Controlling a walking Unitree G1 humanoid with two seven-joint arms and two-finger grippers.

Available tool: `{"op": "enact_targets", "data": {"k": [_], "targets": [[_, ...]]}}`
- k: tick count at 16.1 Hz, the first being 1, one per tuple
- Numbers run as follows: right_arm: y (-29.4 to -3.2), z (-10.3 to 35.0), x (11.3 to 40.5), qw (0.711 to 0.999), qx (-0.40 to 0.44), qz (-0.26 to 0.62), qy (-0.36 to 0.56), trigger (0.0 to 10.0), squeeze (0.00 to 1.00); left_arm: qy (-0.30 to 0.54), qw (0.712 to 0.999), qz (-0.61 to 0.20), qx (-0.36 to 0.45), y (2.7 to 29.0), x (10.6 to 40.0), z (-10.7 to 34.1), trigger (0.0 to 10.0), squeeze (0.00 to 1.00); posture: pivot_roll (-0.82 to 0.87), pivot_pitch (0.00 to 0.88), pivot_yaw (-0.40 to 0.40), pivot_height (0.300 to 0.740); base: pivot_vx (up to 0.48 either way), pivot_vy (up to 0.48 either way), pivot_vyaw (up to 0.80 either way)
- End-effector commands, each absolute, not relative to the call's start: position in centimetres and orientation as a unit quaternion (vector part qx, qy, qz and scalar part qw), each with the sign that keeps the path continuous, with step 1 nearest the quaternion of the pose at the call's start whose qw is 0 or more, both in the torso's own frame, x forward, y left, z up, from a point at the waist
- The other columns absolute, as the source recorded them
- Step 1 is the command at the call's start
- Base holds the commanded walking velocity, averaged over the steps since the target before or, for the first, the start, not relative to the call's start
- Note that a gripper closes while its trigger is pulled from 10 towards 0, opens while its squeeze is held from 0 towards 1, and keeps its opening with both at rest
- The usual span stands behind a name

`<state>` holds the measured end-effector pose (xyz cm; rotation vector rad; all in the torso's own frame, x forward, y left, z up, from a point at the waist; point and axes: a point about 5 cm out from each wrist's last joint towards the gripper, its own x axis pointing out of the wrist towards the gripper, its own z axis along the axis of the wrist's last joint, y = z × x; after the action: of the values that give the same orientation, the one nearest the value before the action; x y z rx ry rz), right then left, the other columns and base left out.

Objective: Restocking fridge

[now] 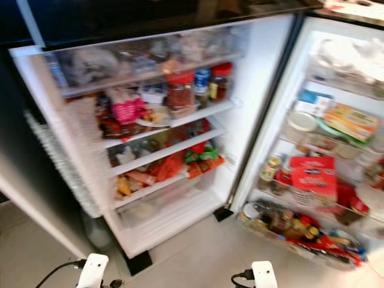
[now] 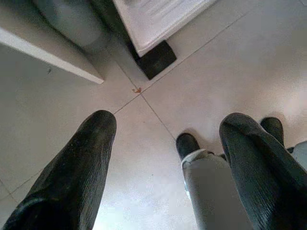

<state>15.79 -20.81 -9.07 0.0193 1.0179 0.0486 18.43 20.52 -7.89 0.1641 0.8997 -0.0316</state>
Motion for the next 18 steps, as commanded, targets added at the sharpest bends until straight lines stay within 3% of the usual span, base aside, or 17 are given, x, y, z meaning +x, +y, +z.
{"op": "enact_targets", "data": {"k": [1,3,18], "targets": [[-21.05,-9.15,15.54,0.869,0.005,0.022,0.494,10.0,0.0,0.442,0.893,-0.02,0.085,20.44,18.09,-8.09,10.0,0.0,0.03,0.0,-0.047,0.74,0.0,-0.277,-0.76],[-21.04,-9.15,15.54,0.869,0.004,0.024,0.494,10.0,0.0,0.441,0.893,-0.02,0.085,20.44,18.1,-8.09,10.0,0.0,0.03,0.0,-0.047,0.74,0.0,-0.279,-0.76],[-20.92,-9.25,15.28,0.871,0.006,0.019,0.49,10.0,0.0,0.441,0.892,-0.03,0.092,20.36,17.92,-8.16,10.0,0.0,0.02,0.0,-0.037,0.74,0.0,-0.29,0.0]]}}
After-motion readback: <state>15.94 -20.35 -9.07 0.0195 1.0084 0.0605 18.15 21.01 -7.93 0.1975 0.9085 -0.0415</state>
